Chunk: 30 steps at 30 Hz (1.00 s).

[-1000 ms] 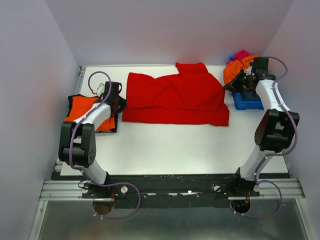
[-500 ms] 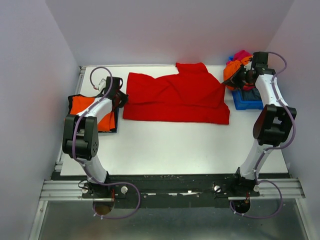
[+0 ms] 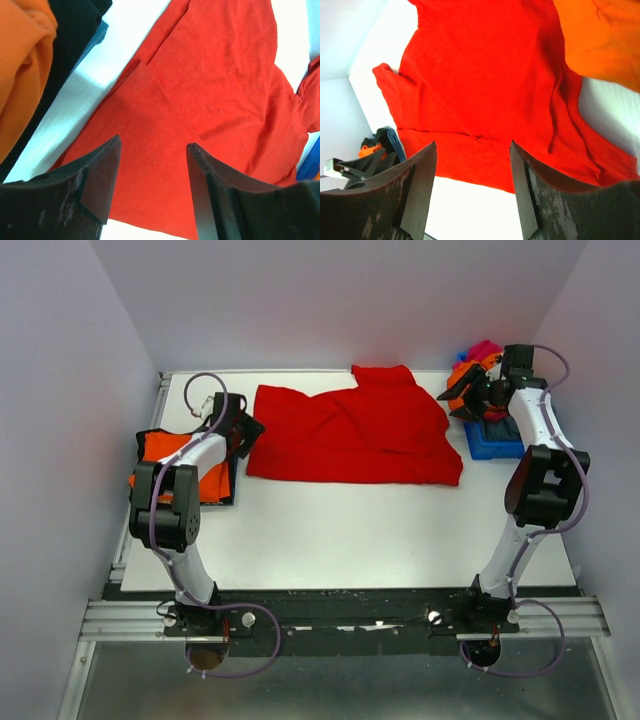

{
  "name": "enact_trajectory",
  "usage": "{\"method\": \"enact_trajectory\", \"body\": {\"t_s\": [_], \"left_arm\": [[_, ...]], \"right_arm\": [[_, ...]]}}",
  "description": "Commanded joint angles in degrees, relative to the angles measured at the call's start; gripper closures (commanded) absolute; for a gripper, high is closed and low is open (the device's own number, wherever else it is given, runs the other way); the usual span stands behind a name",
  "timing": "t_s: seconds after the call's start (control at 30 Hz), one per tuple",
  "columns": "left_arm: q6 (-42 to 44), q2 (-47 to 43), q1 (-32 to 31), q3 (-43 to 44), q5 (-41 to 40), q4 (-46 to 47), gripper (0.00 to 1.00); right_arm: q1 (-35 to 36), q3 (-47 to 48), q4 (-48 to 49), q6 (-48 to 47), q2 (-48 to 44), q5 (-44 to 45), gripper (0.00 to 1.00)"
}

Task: Fold and stack the t-shirts
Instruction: Fold the flattened tshirt in 1/3 of the way

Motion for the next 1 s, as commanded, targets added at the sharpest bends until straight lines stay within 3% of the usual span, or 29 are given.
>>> {"method": "enact_trajectory", "body": {"t_s": [0.0, 0.17, 0.43, 0.57, 0.97], "left_arm": [[1.8, -3.4, 0.3, 0.9, 0.6, 1.0, 0.30], [0.1, -11.5, -0.9, -6.6, -2.0, 0.5, 0.33], [-7.3, -25.8, -3.5, -28.9, -6.6, 9.9, 0.41], [-9.0, -27.6, -3.8, -34.1, -6.4, 13.9, 0.42], [-10.7, -20.7, -4.9, -32.1, -8.6, 15.7, 0.42]], "right_arm": [[0.2, -6.7, 4.4, 1.5, -6.6, 0.4, 0.30], [0.3, -25.9, 14.5, 5.1, -20.1, 2.8, 0.35], [0.2, -54.7, 25.7, 12.9, -38.4, 13.7, 0.60], [0.3, -61.7, 28.8, 14.9, -40.6, 15.8, 0.62], [0.2, -65.2, 35.7, 21.0, -34.0, 18.8, 0.54]]}}
